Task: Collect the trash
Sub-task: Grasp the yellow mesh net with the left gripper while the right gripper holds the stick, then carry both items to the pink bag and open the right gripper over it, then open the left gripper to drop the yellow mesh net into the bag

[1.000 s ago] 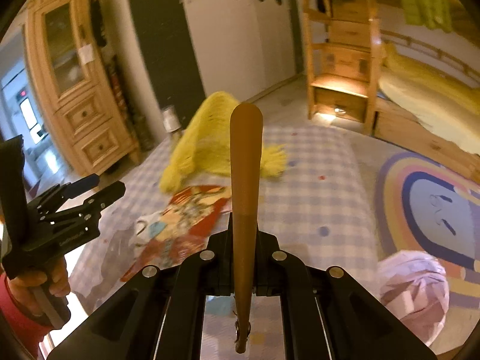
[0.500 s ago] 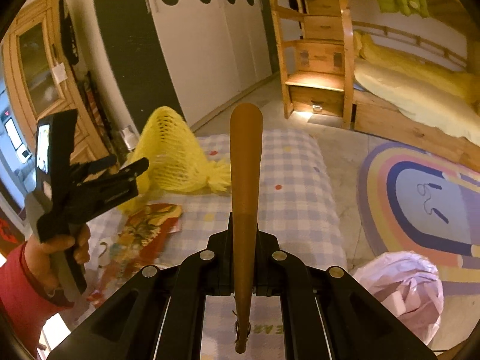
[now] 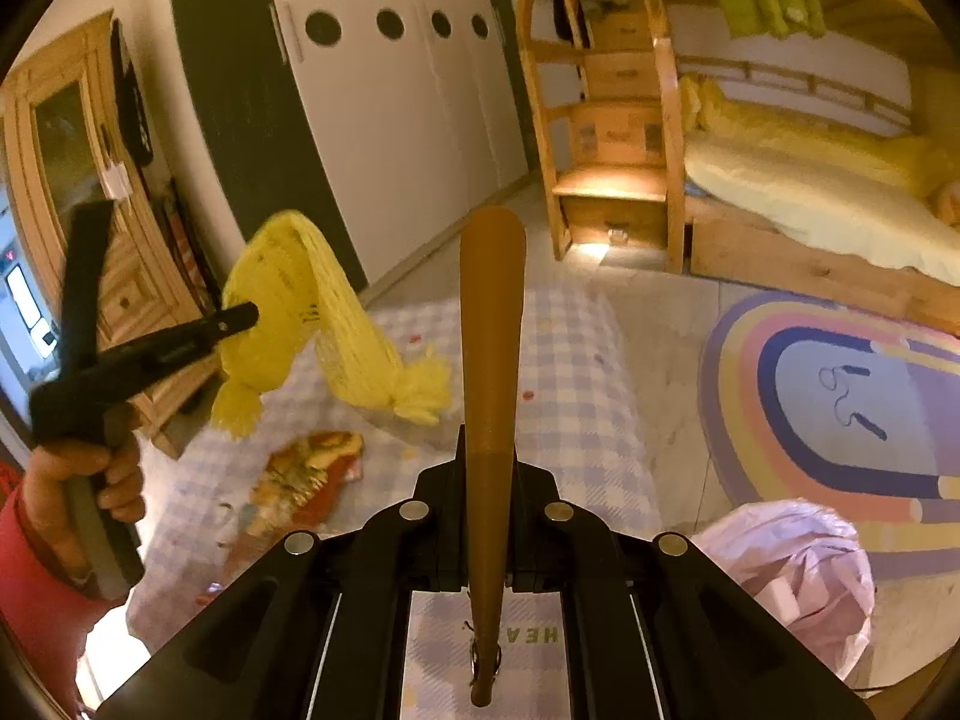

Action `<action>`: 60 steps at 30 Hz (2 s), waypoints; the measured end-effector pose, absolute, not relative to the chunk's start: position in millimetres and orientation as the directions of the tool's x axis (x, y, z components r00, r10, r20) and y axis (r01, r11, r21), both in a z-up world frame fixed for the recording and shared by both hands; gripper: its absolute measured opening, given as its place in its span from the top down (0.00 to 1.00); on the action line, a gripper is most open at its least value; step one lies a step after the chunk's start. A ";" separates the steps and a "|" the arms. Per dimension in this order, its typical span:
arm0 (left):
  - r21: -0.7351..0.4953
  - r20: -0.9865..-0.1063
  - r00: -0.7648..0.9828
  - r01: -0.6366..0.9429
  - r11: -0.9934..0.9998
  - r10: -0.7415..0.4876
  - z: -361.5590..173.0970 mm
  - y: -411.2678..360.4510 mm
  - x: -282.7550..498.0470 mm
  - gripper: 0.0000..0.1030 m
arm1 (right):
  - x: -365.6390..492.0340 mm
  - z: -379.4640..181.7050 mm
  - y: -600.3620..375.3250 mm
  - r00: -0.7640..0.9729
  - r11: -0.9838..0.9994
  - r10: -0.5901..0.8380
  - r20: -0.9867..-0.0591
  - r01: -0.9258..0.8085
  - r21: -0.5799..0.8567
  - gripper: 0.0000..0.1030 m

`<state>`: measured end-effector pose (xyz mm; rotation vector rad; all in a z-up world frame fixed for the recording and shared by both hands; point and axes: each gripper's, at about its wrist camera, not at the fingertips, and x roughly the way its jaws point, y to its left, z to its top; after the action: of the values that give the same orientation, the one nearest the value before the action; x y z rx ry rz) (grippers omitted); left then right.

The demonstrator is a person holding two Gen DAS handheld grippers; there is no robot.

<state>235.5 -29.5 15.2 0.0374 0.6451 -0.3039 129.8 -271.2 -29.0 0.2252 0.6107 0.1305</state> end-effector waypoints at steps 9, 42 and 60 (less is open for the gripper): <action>-0.144 -0.570 0.717 0.392 0.909 -0.400 31.6 -74.5 130.7 0.94 | 44.6 -19.4 -317.0 0.837 0.968 0.079 -0.542 0.066 0.243 0.93; -0.096 -0.660 0.552 0.611 0.786 -0.510 -40.4 -226.4 105.5 0.93 | 16.1 -105.9 -461.8 0.745 0.879 -0.068 -0.664 0.359 0.312 0.69; -0.085 -0.698 0.427 0.748 0.659 -0.575 -71.4 -324.3 105.8 0.47 | -27.3 -66.2 -491.8 0.782 0.861 -0.170 -0.600 0.414 0.296 0.62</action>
<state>105.8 -324.3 -71.4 0.2536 0.7640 -0.8372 -27.3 -491.8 -66.2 0.4329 0.5950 -0.3265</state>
